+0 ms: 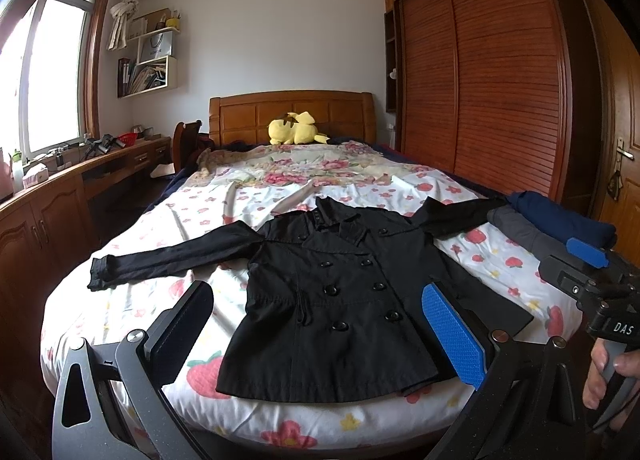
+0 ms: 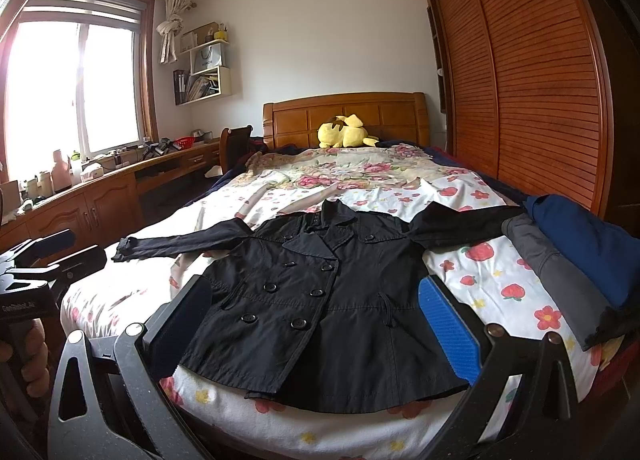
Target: Fold large clothes
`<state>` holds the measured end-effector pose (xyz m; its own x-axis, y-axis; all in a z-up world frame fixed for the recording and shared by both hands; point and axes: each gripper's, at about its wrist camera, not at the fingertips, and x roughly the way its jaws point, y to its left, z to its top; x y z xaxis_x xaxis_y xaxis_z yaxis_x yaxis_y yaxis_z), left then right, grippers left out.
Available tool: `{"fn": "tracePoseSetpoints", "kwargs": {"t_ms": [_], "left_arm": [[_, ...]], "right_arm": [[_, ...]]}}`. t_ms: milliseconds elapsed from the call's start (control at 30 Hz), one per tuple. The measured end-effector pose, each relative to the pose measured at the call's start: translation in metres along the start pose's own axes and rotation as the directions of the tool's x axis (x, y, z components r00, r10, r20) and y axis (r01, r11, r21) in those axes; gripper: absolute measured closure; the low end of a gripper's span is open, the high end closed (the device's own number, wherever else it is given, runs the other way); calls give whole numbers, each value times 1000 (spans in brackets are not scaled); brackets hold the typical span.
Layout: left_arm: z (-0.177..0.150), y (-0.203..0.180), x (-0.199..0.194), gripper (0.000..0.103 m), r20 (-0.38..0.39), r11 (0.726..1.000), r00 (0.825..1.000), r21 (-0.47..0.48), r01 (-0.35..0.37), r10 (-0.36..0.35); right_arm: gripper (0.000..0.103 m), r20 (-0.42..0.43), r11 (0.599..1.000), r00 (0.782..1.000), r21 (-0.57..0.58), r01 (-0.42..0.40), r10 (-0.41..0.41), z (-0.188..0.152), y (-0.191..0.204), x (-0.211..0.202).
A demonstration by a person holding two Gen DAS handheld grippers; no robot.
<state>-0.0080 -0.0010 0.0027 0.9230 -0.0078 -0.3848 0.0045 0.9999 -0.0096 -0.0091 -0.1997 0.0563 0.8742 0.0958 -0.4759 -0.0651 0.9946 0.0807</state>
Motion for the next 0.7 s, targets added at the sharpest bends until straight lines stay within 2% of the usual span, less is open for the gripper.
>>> {"fn": "tracePoseSetpoints", "kwargs": {"t_ms": [433,700], "left_arm": [[-2,1,3,0,-6,1000,1000,-1,-8,8],[-7,14,26,0,-39,997,997,-22,-69,68]], "right_arm": [[0,0,1000,1000,1,-1,1,-1,-1,1],[0,-14,1000,1000,-22,7,-7,-5,7,20]]}}
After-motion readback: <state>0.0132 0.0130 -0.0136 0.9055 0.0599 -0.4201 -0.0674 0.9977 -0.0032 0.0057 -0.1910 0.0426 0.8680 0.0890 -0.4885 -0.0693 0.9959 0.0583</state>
